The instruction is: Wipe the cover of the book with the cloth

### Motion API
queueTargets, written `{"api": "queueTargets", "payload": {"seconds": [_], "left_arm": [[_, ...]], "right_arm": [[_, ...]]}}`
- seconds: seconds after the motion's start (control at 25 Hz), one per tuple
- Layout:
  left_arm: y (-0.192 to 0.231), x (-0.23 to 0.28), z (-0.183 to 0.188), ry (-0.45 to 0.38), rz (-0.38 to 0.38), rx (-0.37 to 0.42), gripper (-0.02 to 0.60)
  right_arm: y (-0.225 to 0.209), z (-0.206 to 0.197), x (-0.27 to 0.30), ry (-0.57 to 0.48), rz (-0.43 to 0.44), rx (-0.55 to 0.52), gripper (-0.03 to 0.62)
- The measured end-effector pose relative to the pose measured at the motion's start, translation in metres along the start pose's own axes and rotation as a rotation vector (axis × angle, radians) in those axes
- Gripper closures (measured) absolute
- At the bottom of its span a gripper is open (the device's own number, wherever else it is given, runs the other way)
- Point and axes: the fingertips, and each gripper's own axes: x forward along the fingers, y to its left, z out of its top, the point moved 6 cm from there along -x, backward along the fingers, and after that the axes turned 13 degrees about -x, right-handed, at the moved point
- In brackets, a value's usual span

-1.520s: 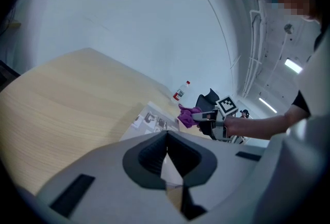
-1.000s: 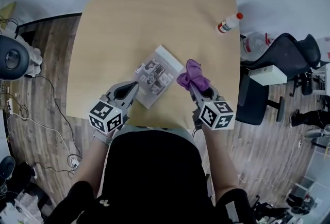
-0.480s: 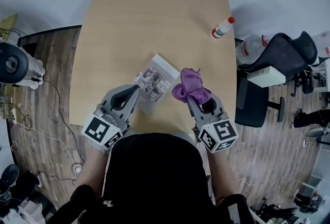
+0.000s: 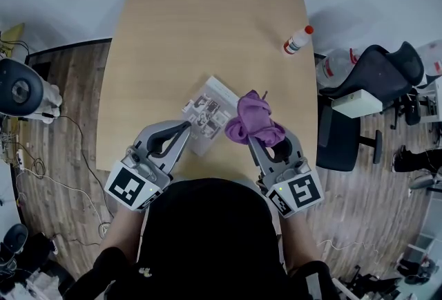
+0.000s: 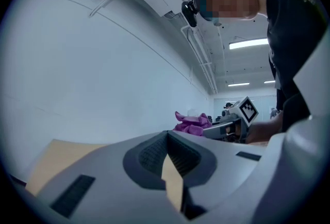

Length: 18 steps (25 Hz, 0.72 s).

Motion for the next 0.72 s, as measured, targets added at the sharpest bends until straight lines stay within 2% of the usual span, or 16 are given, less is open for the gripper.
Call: {"api": "queueTargets", "payload": {"seconds": [0.08, 0.24, 0.32, 0.56, 0.72], "left_arm": [[0.0032, -0.0042, 0.0028, -0.005, 0.025, -0.008, 0.561], [0.0027, -0.0038, 0.0067, -0.03, -0.014, 0.005, 0.561], [0.0047, -0.0033, 0.008, -0.042, 0.009, 0.0, 0.561], [0.005, -0.0044, 0.0099, -0.021, 0.048, 0.033, 0.561], [0.0062, -0.0067, 0.009, -0.017, 0.045, 0.01, 0.561]], "right_arm": [[0.0024, 0.0063, -0.0005, -0.017, -0.001, -0.024, 0.433], [0.0074, 0.011, 0.0027, -0.041, -0.004, -0.061, 0.433], [0.0084, 0.011, 0.0037, -0.05, -0.004, -0.061, 0.433], [0.0098, 0.0091, 0.0059, -0.03, -0.029, -0.078, 0.436], [0.0094, 0.0079, 0.006, -0.035, -0.035, -0.055, 0.435]]}}
